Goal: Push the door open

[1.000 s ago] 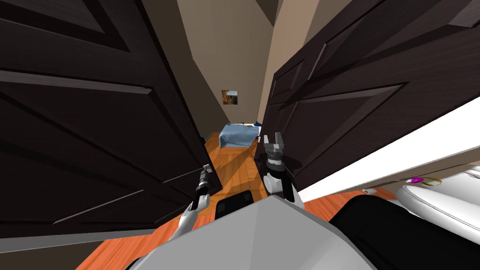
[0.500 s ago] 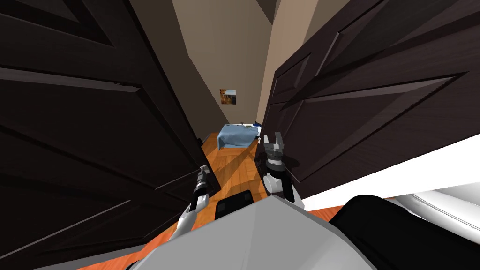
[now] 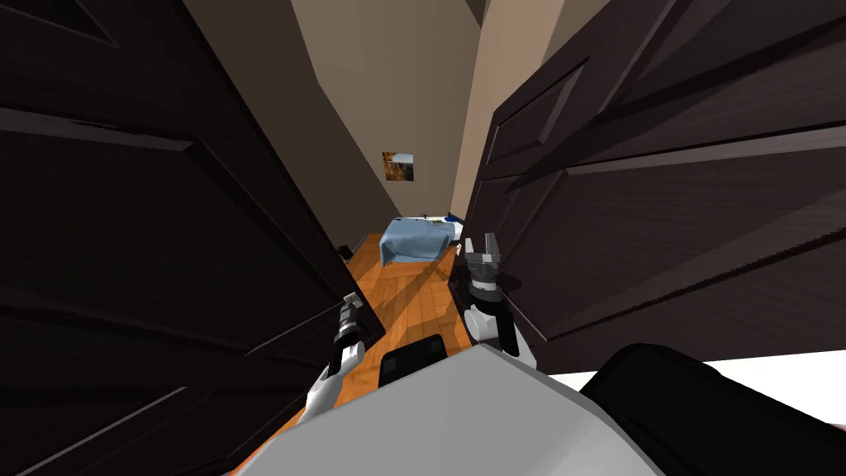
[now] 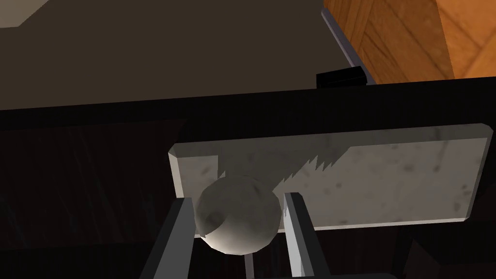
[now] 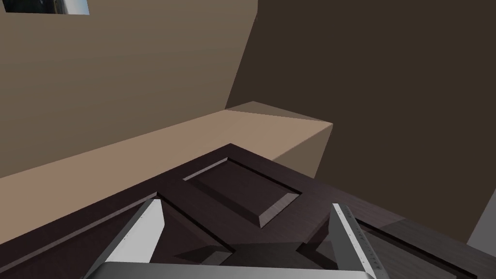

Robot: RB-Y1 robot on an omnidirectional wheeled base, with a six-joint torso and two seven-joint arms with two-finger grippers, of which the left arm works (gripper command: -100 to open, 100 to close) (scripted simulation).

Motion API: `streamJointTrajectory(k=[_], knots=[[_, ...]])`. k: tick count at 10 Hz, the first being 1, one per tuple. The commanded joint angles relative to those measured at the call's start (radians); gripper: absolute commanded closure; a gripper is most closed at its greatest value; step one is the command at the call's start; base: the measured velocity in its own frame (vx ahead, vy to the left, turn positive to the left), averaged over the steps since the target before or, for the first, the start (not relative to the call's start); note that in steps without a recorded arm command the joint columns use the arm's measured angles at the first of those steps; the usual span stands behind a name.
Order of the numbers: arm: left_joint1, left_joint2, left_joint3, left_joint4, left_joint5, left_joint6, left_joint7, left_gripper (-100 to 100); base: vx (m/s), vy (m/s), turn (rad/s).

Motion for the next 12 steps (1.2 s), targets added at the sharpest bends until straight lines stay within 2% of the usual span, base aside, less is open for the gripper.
streamJointTrajectory(k=[1,4,7,9,10,12], knots=[[0.009,0.007,0.032,-0.008,0.023,-0.012,-0.018,100,0.108,0.004,-0.055],[0.009,0.007,0.032,-0.008,0.023,-0.012,-0.018,100,0.037,0.002,-0.009],[0.028,0.004,0.084,-0.035,0.066,-0.009,-0.056,100,0.105,-0.008,-0.055],[0.028,0.004,0.084,-0.035,0.066,-0.009,-0.056,100,0.085,0.01,0.013],[0.036,0.003,0.105,-0.045,0.083,-0.007,-0.072,100,0.084,0.026,-0.076],[0.039,0.001,0.115,-0.051,0.091,-0.007,-0.079,100,0.105,0.008,-0.028]])
